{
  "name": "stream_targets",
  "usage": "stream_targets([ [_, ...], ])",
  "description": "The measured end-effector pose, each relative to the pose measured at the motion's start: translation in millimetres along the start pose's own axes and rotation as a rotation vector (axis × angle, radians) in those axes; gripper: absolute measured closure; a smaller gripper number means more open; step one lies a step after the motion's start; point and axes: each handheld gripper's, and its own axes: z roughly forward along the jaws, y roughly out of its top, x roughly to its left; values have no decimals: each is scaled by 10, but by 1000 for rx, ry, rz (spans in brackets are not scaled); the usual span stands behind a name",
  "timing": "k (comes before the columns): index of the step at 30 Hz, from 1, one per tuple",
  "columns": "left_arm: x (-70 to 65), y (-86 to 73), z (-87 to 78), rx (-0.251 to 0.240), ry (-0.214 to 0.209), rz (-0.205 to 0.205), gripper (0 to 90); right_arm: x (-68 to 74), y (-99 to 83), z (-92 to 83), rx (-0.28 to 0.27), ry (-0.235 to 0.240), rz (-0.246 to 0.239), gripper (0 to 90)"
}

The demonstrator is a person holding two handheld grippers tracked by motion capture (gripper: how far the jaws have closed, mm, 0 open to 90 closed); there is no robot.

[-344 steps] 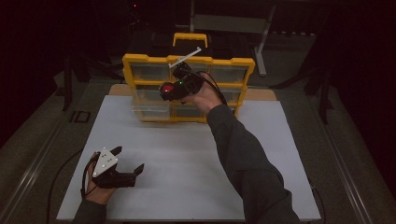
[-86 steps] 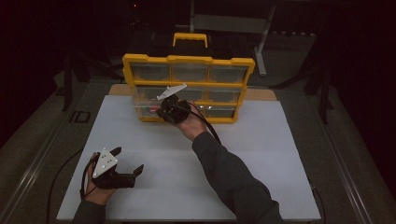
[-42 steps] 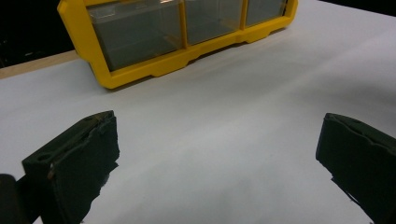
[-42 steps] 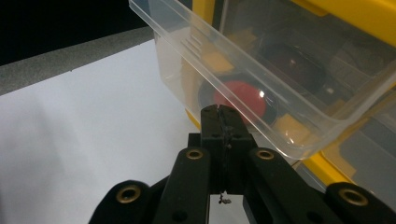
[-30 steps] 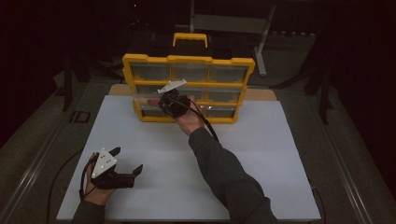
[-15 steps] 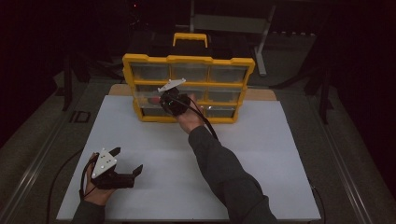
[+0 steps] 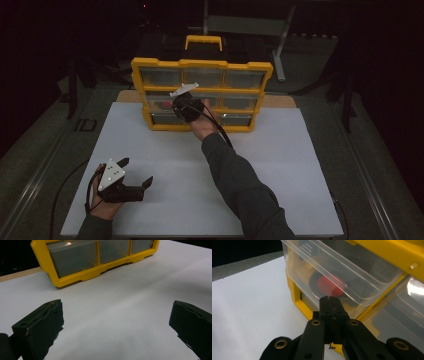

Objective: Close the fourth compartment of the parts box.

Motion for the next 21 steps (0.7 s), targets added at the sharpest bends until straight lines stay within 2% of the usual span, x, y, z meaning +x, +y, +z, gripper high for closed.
stream_targets([
  [21,1,0,-3,0,1,0,0,-32,39,66,6,-37,-4,900],
])
